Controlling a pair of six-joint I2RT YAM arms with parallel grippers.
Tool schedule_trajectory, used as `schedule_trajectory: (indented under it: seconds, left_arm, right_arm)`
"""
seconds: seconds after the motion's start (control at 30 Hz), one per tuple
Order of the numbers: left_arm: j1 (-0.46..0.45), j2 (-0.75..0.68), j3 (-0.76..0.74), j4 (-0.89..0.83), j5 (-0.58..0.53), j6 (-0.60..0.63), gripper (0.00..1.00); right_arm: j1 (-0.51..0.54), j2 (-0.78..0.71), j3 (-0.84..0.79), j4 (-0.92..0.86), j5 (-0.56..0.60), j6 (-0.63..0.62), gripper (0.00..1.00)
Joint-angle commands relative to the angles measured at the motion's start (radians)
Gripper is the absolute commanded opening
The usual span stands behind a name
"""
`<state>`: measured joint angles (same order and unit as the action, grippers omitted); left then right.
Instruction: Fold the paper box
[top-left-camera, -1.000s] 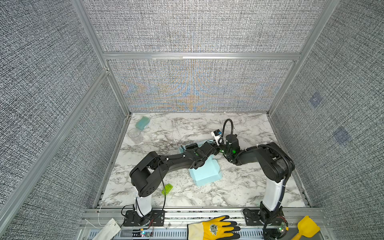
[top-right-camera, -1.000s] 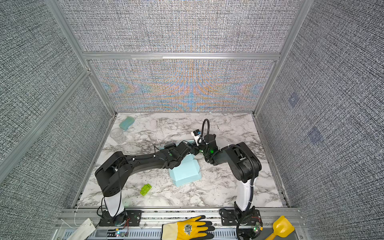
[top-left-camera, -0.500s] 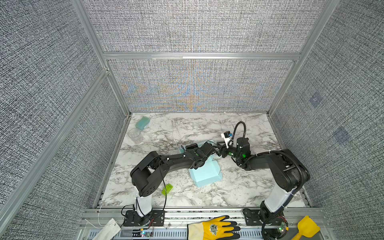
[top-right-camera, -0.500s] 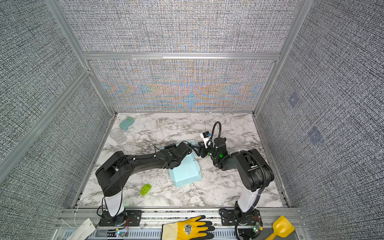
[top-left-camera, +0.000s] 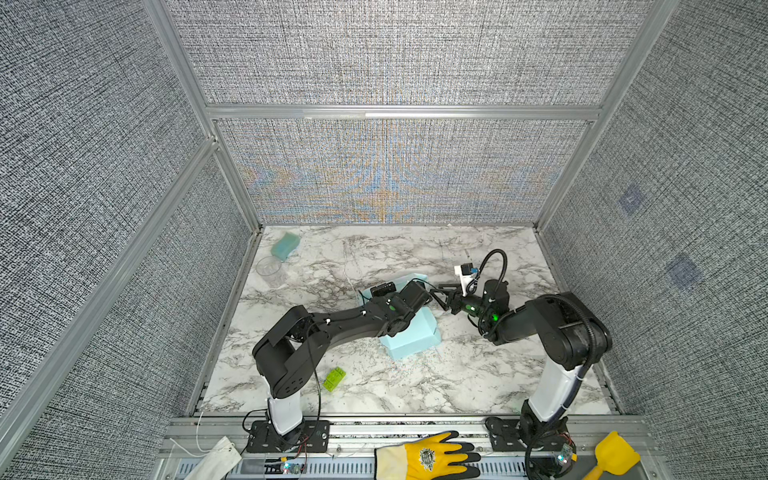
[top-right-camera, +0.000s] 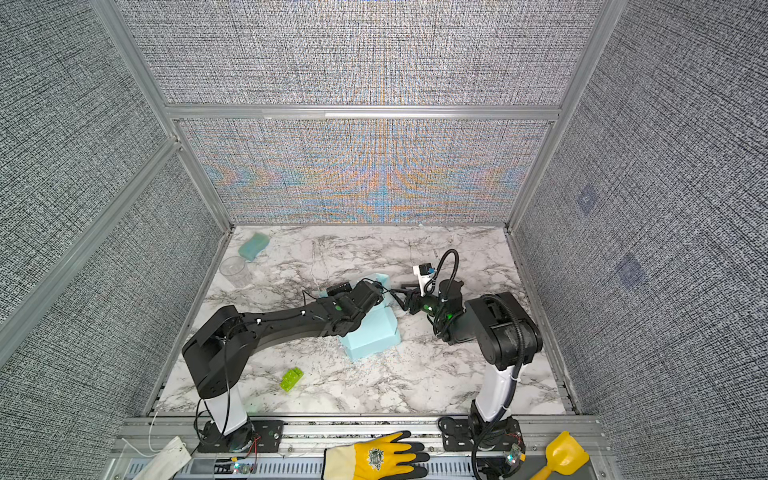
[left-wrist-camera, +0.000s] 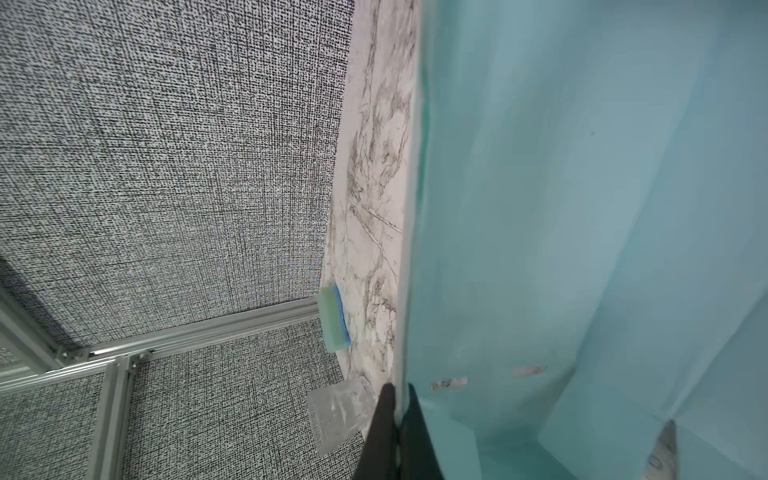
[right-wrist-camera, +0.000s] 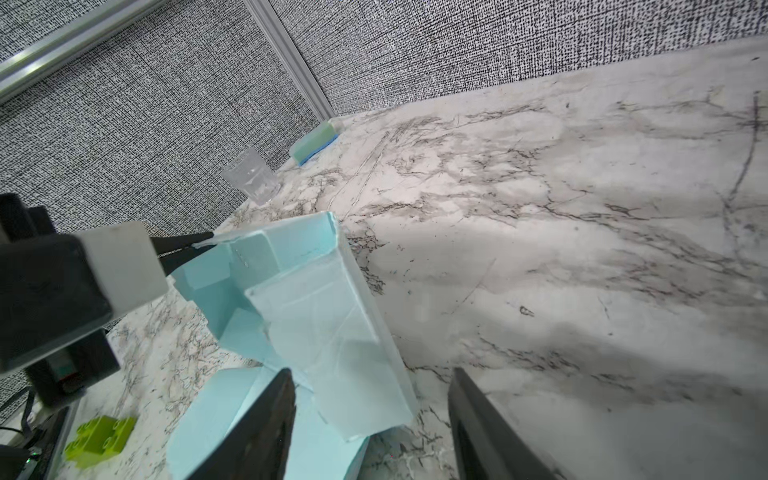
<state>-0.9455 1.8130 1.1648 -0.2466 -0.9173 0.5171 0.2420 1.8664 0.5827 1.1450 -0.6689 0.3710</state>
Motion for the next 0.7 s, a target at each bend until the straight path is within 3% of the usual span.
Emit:
schedule_trajectory:
  seconds: [0.0,0.2,0.67]
  left_arm:
    - [-0.012,-0.006,0.005,0.021,-0.033,0.004,0.0]
    - [-0.037,-0.003,0.004,0.01,-0.044,-0.003,0.0]
    - [-0.049,-0.007,-0.002,0.006,-0.029,-0.015,0.0]
  right_arm:
    - [0.0,0.017,0.013,0.053,-0.03,0.011,0.57]
    - [0.015,0.032,0.045,-0.017,-0.032,-0.048,0.48]
    - [0.066,0.031,0.056,-0.083,-0.012,-0.13,0.43]
